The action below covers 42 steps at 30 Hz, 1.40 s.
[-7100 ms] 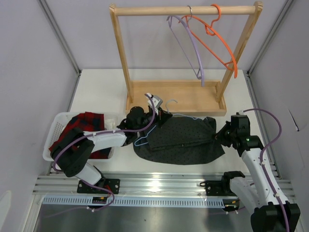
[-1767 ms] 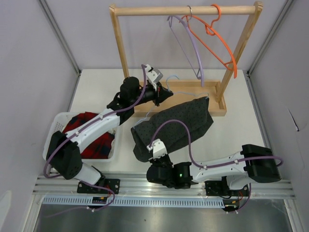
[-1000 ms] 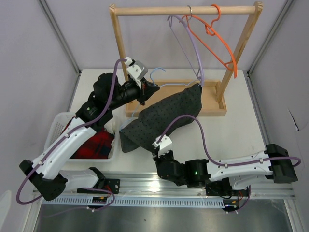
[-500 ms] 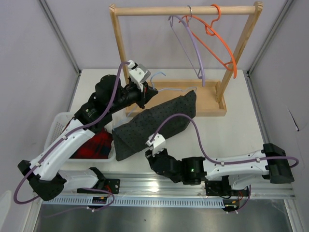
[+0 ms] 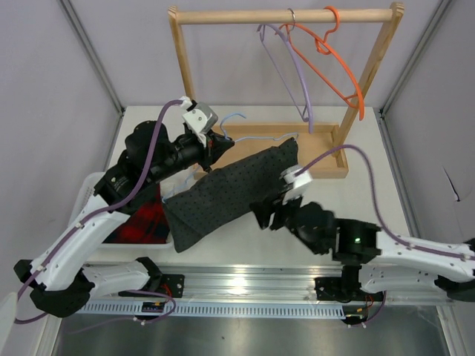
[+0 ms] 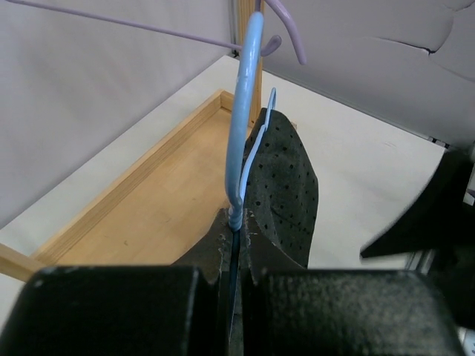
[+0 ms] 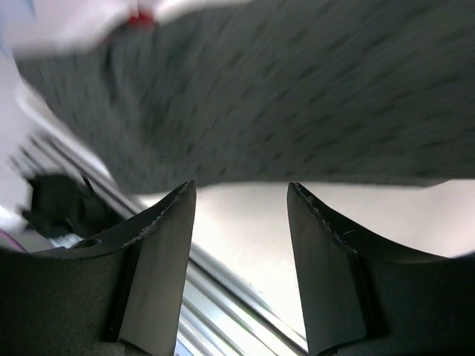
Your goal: Place the skirt on the hanger
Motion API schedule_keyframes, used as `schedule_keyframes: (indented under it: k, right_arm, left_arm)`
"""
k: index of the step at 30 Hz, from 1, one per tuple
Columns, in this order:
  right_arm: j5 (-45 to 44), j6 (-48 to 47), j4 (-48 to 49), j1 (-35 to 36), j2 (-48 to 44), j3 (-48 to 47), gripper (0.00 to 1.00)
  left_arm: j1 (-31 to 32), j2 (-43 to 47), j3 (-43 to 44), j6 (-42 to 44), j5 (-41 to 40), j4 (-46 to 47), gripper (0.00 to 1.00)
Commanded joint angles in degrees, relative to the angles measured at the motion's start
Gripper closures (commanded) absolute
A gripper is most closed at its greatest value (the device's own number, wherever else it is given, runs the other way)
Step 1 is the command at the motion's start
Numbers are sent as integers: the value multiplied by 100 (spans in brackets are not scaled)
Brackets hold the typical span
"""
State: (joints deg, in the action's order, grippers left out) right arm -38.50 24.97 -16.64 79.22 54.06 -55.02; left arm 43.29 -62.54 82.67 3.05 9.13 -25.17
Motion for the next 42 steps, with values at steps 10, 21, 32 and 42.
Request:
schedule_keyframes:
  k: [10, 21, 32, 42]
  right_arm:
    - [2069, -238, -754, -2681, -1056, -659, 43]
    - [5580, 148, 328, -5241, -740, 79, 45]
    - [5784, 456, 777, -5268, -986, 554, 47]
    - [5714, 377, 1119, -5285, -731, 739, 51]
  left_arm:
    - [31, 699, 29, -120, 265, 30, 100]
    - [31, 770, 126, -121, 388, -155, 100]
    - [31, 735, 205, -155, 485, -85, 100]
    - [31, 700, 346, -173, 626, -76, 100]
